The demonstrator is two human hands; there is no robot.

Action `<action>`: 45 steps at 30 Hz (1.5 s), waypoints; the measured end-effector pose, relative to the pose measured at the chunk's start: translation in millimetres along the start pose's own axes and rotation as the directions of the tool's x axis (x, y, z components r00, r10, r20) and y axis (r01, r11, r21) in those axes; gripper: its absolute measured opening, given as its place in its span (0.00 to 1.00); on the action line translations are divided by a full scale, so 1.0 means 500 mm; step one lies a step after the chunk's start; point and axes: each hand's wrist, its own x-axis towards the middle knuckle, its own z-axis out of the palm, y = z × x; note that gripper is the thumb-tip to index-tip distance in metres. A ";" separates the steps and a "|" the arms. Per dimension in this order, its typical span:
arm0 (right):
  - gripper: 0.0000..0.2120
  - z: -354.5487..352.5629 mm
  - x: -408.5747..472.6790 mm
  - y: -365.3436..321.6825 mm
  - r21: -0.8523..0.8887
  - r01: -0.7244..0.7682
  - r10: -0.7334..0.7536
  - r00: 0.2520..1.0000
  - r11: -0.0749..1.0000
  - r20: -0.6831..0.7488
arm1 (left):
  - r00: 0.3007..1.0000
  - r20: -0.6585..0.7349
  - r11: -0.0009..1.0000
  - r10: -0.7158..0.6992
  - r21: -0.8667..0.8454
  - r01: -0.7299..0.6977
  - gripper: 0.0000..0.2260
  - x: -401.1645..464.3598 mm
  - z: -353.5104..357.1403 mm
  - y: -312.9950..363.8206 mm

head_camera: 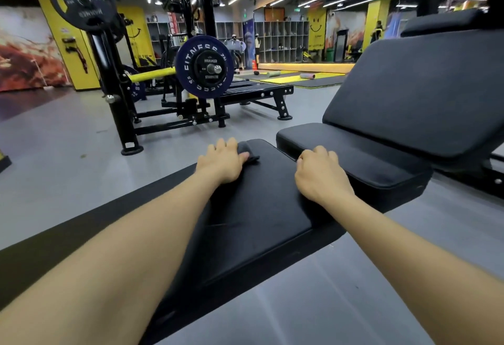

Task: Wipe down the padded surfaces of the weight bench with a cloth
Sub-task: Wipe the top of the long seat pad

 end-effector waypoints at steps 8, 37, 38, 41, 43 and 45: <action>0.06 -0.003 0.002 -0.013 -0.113 0.018 -0.022 0.999 0.993 -0.033 | 0.988 0.086 0.991 0.126 0.033 -0.129 0.18 -0.049 -0.009 -0.009; 0.13 0.031 0.040 -0.042 -0.098 0.018 -0.025 0.997 0.995 -0.072 | 0.983 -0.019 0.983 -0.183 0.004 0.183 0.21 0.095 0.013 -0.132; 0.13 0.031 0.040 -0.040 -0.101 0.019 -0.026 0.997 0.995 -0.077 | 0.984 -0.017 0.984 -0.180 0.018 0.180 0.21 0.088 0.013 -0.128; 0.14 0.030 0.038 -0.036 -0.107 0.019 -0.029 0.995 0.994 -0.092 | 0.995 0.005 0.993 -0.104 0.055 0.103 0.20 0.060 0.006 -0.124; 0.14 0.031 0.038 -0.037 -0.109 0.014 -0.024 0.996 0.994 -0.091 | 0.999 0.020 0.996 -0.041 0.083 0.039 0.20 0.038 0.007 -0.129; 0.15 0.033 0.040 -0.040 -0.114 0.013 -0.023 0.996 0.993 -0.087 | 1.000 0.012 0.996 -0.001 0.085 0.000 0.20 0.028 0.006 -0.139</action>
